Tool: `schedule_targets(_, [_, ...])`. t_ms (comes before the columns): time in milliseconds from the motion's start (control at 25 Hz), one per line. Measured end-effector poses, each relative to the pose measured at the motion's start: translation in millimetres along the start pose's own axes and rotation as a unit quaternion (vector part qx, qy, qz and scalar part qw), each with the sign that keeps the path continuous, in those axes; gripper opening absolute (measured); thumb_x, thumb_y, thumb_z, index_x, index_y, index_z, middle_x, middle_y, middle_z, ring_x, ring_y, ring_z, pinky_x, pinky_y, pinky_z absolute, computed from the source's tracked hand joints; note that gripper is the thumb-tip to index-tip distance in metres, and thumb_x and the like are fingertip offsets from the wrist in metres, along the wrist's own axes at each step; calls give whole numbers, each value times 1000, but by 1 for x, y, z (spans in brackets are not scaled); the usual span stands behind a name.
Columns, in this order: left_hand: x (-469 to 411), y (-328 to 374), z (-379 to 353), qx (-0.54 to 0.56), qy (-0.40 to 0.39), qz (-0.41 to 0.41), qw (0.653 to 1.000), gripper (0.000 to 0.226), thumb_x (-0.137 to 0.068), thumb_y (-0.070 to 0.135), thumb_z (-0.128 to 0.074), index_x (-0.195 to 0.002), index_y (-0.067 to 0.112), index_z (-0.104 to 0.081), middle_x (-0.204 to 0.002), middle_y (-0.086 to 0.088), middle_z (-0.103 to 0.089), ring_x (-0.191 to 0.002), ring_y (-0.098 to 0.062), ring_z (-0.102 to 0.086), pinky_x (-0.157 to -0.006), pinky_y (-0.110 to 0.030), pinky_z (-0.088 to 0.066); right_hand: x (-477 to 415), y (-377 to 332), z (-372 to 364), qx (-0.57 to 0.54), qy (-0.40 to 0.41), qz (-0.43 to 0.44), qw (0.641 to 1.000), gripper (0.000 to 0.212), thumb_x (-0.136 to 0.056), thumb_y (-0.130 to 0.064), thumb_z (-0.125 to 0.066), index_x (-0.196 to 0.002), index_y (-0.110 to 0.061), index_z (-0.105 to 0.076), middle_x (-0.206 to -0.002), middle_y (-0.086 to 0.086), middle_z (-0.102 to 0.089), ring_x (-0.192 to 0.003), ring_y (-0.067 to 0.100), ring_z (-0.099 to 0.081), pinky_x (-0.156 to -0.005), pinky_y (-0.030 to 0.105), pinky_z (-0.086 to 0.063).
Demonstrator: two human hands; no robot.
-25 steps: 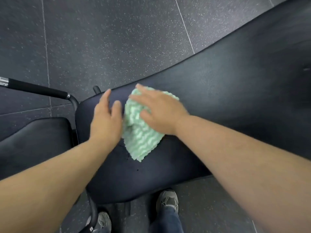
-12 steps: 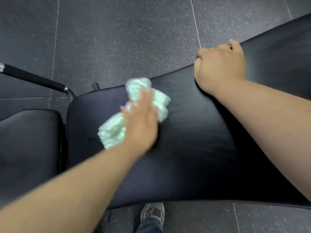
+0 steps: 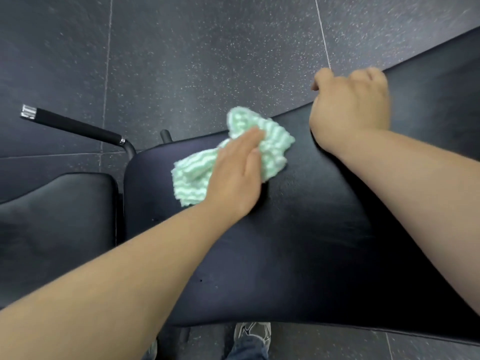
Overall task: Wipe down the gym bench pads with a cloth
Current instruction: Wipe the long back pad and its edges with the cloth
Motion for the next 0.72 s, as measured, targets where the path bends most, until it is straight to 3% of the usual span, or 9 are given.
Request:
schedule_targets(80, [-23,31,-10,-34,-41,-86,995,46,-93,24,-27,-129,20,-55,-137,6,-53,-128,-14,-43,-112,-30,-25,2,2,6,-35,1,-19,999,30,-86,-4,-39,-112,-11,-54,-88,18,-66,-92,34,-52,-95,39,-29])
schedule_targets(200, [-57,30,-26,-150,-76,-140,976,58,-86,24,-20,-139,24,-45,-142,4,-50,-132,-18,-41,-115,-44,-14,2,0,3,-29,-4,-10,1000,30,-87,-5,-38,-111,-12,-54,-90,17,-66,-94,35,-53,-95,39,-29])
schedule_targets(280, [-59,-6,-11,-210,-29,-76,974,61,-86,23,-19,-143,25,-37,-147,1,-43,-138,-19,-32,-116,-48,-4,0,-2,-3,-11,-12,1,1000,28,-89,-10,-36,-107,-14,-56,-90,14,-67,-94,33,-54,-96,39,-28])
schedule_targets(400, [-20,-44,8,-191,4,73,979,56,-95,23,-20,-150,30,-12,-160,6,-6,-147,-22,-3,-116,-50,8,0,-11,-5,9,-8,9,1000,30,-92,-26,-31,-94,-15,-59,-83,12,-67,-89,30,-55,-99,41,-26])
schedule_targets(440, [-2,-37,-1,-166,-17,70,983,56,-96,29,-17,-150,32,-4,-159,11,5,-147,-23,2,-114,-49,13,0,-12,-6,11,-8,6,1000,34,-91,-29,-29,-90,-16,-60,-83,11,-67,-89,30,-55,-99,42,-26])
schedule_targets(520, [29,0,-32,-128,-91,-32,987,58,-92,37,-10,-149,38,1,-154,23,13,-147,-23,2,-112,-43,20,-1,-12,-6,-2,-5,-10,1000,38,-90,-30,-28,-82,-17,-62,-83,12,-68,-86,29,-55,-99,43,-26])
schedule_targets(560, [35,15,-43,-124,-123,-88,981,59,-90,37,-10,-149,40,-2,-152,25,11,-147,-23,0,-112,-42,20,-2,-12,-4,-18,-3,-20,1000,38,-90,-28,-27,-78,-18,-61,-81,13,-68,-81,28,-51,-99,42,-26])
schedule_targets(640, [4,22,-38,-154,-108,-151,970,58,-91,31,-16,-149,35,-17,-157,17,-8,-145,-24,-17,-115,-45,7,-2,-8,0,-45,-4,-45,998,35,-91,-27,-27,-72,-20,-56,-75,12,-66,-75,25,-41,-98,41,-25])
schedule_targets(720, [-47,-3,-12,-235,-31,-69,969,48,-93,23,-22,-136,22,-43,-145,-6,-45,-129,-32,-42,-112,-50,-11,-2,-6,-3,-39,-14,-54,998,34,-91,-28,-27,-72,-21,-53,-68,7,-54,-76,24,-37,-99,40,-25])
Point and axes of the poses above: each hand's wrist, its own x-axis away from the middle knuckle, its own z-axis out of the back of the hand, y = z × x, the point moved 9 cm from there along -x, towards the middle knuckle
